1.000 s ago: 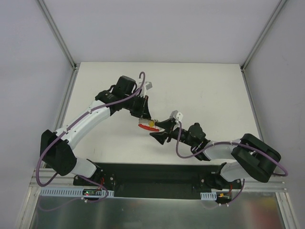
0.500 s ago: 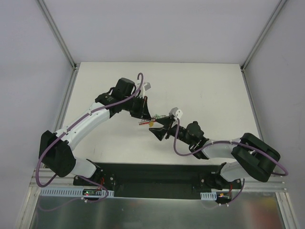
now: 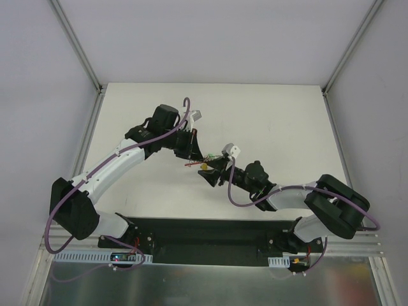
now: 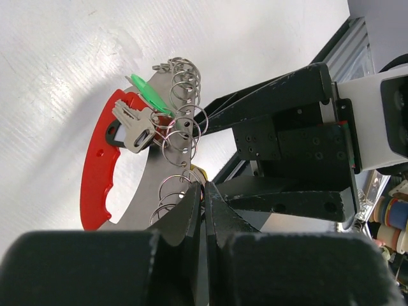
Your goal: Remove the keys from the keyring
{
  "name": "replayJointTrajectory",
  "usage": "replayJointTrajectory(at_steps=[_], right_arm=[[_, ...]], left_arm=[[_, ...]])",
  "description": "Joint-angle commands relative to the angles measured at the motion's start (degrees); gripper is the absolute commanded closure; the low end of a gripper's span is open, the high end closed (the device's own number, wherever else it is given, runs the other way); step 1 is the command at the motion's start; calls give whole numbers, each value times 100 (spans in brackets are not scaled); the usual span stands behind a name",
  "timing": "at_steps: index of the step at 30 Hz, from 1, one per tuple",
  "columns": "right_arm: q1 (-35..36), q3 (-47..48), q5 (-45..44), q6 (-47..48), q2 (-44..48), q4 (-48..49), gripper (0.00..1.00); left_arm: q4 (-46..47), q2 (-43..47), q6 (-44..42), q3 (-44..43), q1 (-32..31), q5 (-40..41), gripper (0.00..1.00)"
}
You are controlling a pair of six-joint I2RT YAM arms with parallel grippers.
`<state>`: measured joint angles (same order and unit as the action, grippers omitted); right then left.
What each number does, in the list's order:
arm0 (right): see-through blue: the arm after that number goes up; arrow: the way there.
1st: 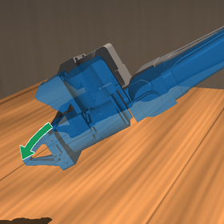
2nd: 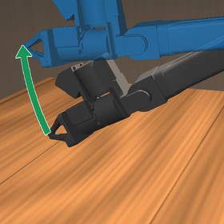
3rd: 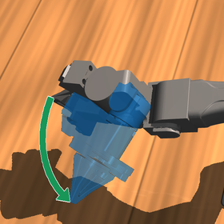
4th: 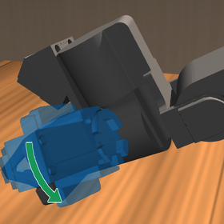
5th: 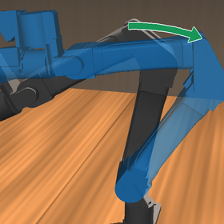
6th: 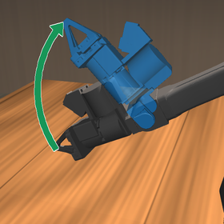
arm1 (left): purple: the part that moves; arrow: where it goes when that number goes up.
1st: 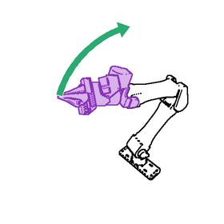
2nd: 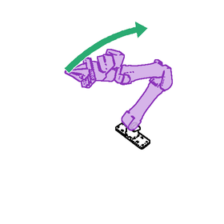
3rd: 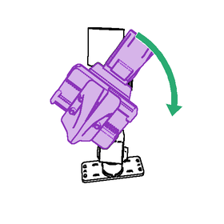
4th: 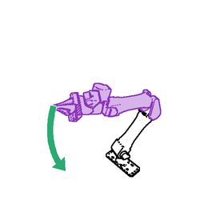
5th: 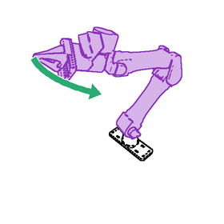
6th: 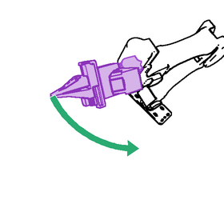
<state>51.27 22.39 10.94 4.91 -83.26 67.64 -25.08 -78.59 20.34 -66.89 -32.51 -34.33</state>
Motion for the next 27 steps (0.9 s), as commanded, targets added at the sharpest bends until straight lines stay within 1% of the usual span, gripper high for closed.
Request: replayJointTrajectory(at_steps=[1, 2, 5, 6, 8, 9, 11, 12, 14, 15, 19, 22, 27], right_arm=[[24, 204, 22, -51, -32, 566, 48], [24, 195, 22, -60, -32, 593, 50], [15, 178, 49, -104, -49, 663, 59], [15, 160, 75, -104, -41, 724, 64], [15, 143, 101, -130, -50, 768, 69], [15, 134, 136, -139, -58, 812, 75], [15, 108, 145, -157, -58, 830, 82], [15, 99, 145, -165, -67, 856, 88], [15, 72, 137, -200, -50, 856, 94], [15, 64, 128, -262, -58, 848, 99], [15, 37, -4, -420, -85, 752, 99], [15, 133, -162, -456, -32, 330, 99], [24, 344, -548, -289, 249, -715, 99]], left_arm=[[188, 212, 163, -17, 34, -338, 100], [196, 221, 172, 9, 34, -347, 100], [205, 247, 146, 62, 34, -294, 100], [205, 256, 146, 80, 34, -294, 100], [205, 274, 146, 115, 34, -268, 100], [205, 265, 146, 124, 43, -268, 100], [197, 265, 155, 124, 43, -259, 100], [205, 274, 163, 115, 43, -250, 100], [205, 291, 163, 98, 43, -233, 100], [205, 283, 163, 89, 52, -215, 100], [205, 300, 155, 80, 113, -189, 100], [205, 309, 137, 97, 157, -241, 100], [214, 344, 49, 159, 193, -390, 100]])
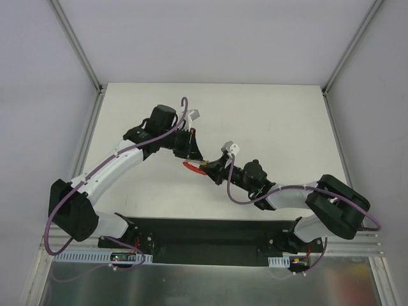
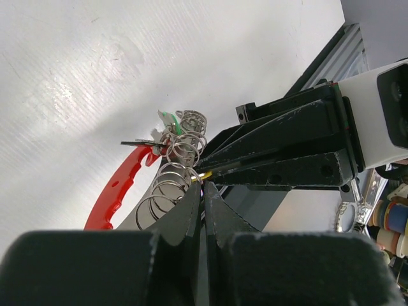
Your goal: Remove the keys from the keyring
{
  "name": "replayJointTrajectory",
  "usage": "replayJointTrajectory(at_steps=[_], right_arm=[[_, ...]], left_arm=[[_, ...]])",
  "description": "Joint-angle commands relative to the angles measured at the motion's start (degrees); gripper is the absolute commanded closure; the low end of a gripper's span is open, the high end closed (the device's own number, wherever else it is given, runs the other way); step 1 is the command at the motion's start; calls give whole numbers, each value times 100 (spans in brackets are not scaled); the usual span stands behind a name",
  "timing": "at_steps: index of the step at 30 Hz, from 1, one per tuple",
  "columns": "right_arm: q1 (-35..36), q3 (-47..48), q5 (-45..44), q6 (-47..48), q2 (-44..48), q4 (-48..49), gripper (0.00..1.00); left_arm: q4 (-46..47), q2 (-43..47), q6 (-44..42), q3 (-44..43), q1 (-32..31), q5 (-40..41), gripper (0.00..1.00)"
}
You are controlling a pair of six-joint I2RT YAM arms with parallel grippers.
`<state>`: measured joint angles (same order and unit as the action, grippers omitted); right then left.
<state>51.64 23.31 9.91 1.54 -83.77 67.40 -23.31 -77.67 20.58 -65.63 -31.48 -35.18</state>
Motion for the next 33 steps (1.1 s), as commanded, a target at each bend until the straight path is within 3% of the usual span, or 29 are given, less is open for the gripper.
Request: replayJointTrajectory(at_steps=[1, 5, 11, 33], right_arm=[[-13, 279, -507, 144, 360, -858, 99], [118, 595, -955, 486, 624, -2095, 99], [338, 964, -1553, 769, 713, -2923, 99], [426, 1325, -2626, 777, 677, -3698, 99]], left_arm=[[28, 252, 43, 67, 125, -375, 100], [28, 252, 78, 129, 160, -446, 100], [28, 165, 166, 120, 160, -665, 100], [28, 138, 122, 462, 169, -1184, 100]])
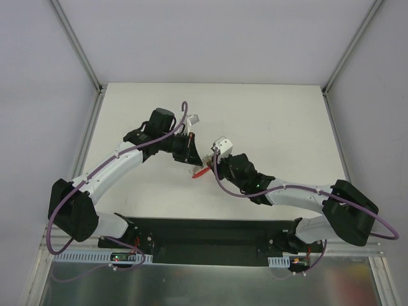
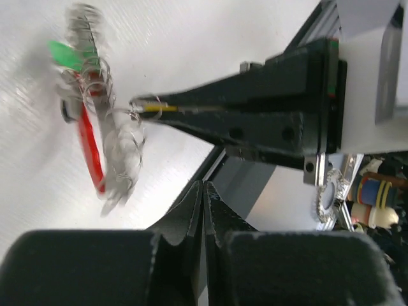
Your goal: Remove the keys from the keyring
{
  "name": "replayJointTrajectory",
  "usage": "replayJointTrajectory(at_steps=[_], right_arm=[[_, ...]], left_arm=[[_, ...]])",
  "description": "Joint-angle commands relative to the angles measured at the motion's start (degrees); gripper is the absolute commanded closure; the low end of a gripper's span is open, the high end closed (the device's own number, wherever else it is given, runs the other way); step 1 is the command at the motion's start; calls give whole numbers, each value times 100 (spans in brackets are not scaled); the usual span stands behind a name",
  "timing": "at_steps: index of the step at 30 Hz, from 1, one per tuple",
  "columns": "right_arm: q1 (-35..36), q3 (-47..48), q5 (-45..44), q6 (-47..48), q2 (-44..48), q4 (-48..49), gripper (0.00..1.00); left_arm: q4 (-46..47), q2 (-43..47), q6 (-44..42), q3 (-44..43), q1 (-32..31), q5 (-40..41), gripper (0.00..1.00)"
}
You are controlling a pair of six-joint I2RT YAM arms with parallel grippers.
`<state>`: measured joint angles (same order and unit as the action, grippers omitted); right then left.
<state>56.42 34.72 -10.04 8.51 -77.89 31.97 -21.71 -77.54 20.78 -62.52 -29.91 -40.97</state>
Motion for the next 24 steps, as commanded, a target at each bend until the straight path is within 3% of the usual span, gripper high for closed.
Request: replayJointTrajectory(at_steps=[1, 7, 15, 19, 24], right_arm=[[-53, 210, -665, 89, 90, -182, 99], [9, 255, -710, 159, 72, -208, 99], [18, 167, -648, 168, 160, -147, 99], [26, 158, -464, 168, 195, -68, 99], [26, 158, -393, 115, 195, -15, 99]], left_arm=[[-131, 107, 111, 170, 12, -640, 100], [-131, 28, 102, 223, 12, -693, 100], [-131, 195, -266, 100, 12, 44, 100], [-62, 309, -916, 12, -6, 352, 83], [781, 801, -1322, 528, -59, 695, 76]])
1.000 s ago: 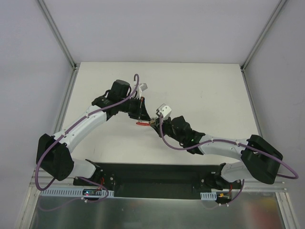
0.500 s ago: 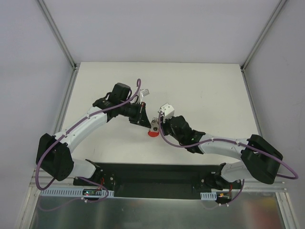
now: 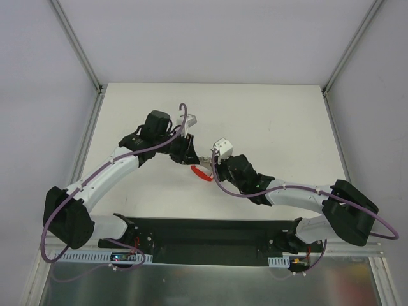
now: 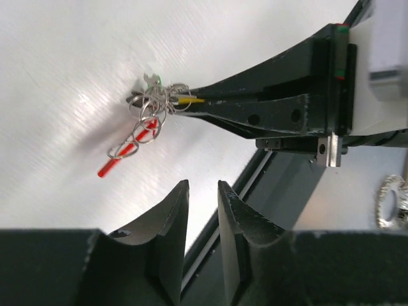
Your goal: Remove the keys from the keyring
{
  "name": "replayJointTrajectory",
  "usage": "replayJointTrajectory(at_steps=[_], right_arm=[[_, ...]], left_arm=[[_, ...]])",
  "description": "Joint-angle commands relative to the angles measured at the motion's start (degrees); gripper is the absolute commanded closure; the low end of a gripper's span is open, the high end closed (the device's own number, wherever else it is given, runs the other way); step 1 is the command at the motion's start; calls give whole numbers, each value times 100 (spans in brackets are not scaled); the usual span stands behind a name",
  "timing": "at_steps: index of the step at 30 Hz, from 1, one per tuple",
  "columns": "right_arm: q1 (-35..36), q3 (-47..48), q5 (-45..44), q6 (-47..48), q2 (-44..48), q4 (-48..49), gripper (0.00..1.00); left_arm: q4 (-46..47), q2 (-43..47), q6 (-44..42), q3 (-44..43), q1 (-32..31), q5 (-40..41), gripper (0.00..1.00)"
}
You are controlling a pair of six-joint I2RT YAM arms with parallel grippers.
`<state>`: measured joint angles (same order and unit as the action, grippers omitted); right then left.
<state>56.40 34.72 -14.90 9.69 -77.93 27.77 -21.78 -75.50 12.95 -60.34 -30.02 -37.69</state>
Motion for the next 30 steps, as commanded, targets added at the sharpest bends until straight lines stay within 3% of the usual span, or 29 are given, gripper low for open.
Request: replayJointTrajectory(at_steps=[1, 4, 8, 15, 18, 23, 24, 30], right_arm=[[20, 167, 118, -11, 191, 422, 99], [20, 184, 162, -38, 173, 440, 99], [11, 219, 233, -90, 173, 440, 99], [20, 263, 399, -240, 191, 449, 99], [29, 263, 443, -319, 190, 449, 99], [20, 237, 523, -407, 243, 449, 99], [29, 228, 523, -407, 287, 449, 99], [20, 105, 470, -389, 471, 449, 99]], left_arm=[[1033, 703, -478, 460, -48, 394, 72], [2158, 1090, -486, 1136, -57, 421, 69], [3660, 1406, -1153, 2085, -92, -81, 69], [4093, 1635, -2611, 2632, -293, -160, 69], [4225, 1784, -2999, 2825, -504, 366, 65], [4253, 1601, -2983, 2756, -601, 799, 51], [4235, 1557, -2835, 2720, -601, 755, 37], [3805, 1118, -2649, 2431, -610, 762, 35]])
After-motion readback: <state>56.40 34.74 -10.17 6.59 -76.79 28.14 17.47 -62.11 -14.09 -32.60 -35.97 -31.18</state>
